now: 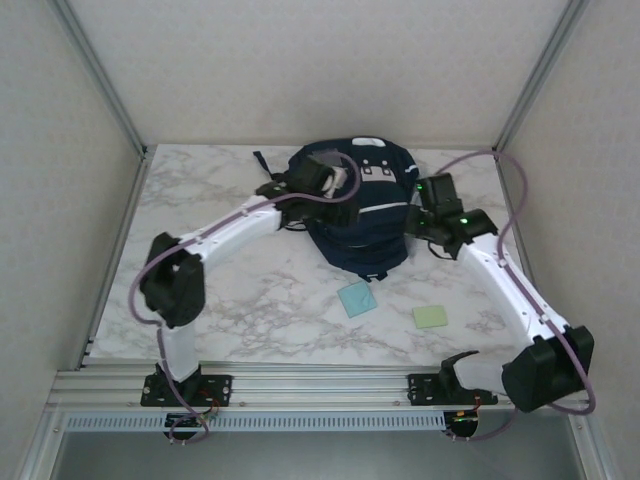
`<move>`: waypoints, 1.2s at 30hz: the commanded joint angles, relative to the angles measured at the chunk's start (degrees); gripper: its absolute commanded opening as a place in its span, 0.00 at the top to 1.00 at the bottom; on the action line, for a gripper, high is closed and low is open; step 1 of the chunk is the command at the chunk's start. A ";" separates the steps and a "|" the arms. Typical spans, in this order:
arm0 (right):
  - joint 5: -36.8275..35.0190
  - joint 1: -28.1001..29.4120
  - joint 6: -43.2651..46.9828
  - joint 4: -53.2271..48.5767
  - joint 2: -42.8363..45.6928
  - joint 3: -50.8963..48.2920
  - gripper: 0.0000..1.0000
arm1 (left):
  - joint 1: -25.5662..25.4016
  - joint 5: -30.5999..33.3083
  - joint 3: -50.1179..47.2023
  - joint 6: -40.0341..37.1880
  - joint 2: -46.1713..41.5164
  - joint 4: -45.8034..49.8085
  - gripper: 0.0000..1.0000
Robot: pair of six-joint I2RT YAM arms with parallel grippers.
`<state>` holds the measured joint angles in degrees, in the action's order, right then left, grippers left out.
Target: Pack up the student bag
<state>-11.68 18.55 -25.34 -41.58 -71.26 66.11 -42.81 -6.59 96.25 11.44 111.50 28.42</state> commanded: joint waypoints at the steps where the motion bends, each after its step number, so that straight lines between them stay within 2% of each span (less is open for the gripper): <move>1: 2.01 -5.66 -1.08 -1.35 4.84 -3.68 1.00 | -3.26 5.51 8.49 -13.01 6.89 9.59 0.12; 6: 6.29 -13.25 -2.16 -0.53 9.80 -8.60 1.00 | -4.65 8.18 20.87 -19.84 17.29 13.86 0.13; 10: 8.85 -15.21 -2.95 0.13 11.88 -11.37 1.00 | -4.63 12.50 27.76 -23.92 24.10 16.45 0.14; 12: 9.54 -15.49 -3.37 0.44 12.28 -12.20 1.00 | -4.57 14.39 29.85 -25.46 26.76 17.44 0.18; 13: 10.10 -15.55 -3.65 0.74 12.44 -12.52 1.00 | -4.50 15.74 30.28 -25.75 27.73 17.37 0.25; 15: 11.60 -15.56 -3.97 1.50 12.67 -13.16 1.00 | -4.38 16.55 30.45 -26.11 28.58 17.19 0.55; 17: 12.36 -15.62 -4.36 2.34 13.08 -13.76 1.00 | -4.35 16.83 30.32 -26.38 28.45 17.14 0.79; 18: 12.64 -15.58 -4.54 2.83 13.36 -14.21 1.00 | -4.36 16.63 30.32 -26.31 27.98 17.20 0.99; 22: 14.15 -15.65 -6.22 4.36 14.22 -15.28 1.00 | -4.26 12.92 30.10 -24.33 23.47 17.84 1.00; 26: 22.33 -15.67 -10.97 10.00 14.18 -17.58 1.00 | -2.37 5.06 31.01 -18.80 17.53 16.95 1.00; 32: 32.39 -15.58 -22.90 28.31 13.16 -24.66 1.00 | 2.38 -5.91 38.48 -11.87 15.82 20.70 1.00; 36: 35.15 -13.52 -28.51 41.92 9.60 -27.74 1.00 | 3.43 -11.25 40.72 -10.03 15.92 21.82 1.00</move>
<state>18.46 3.75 -47.11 -14.70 -59.68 39.57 -40.18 -11.86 134.06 -2.76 130.69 47.42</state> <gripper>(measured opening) 0.050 0.041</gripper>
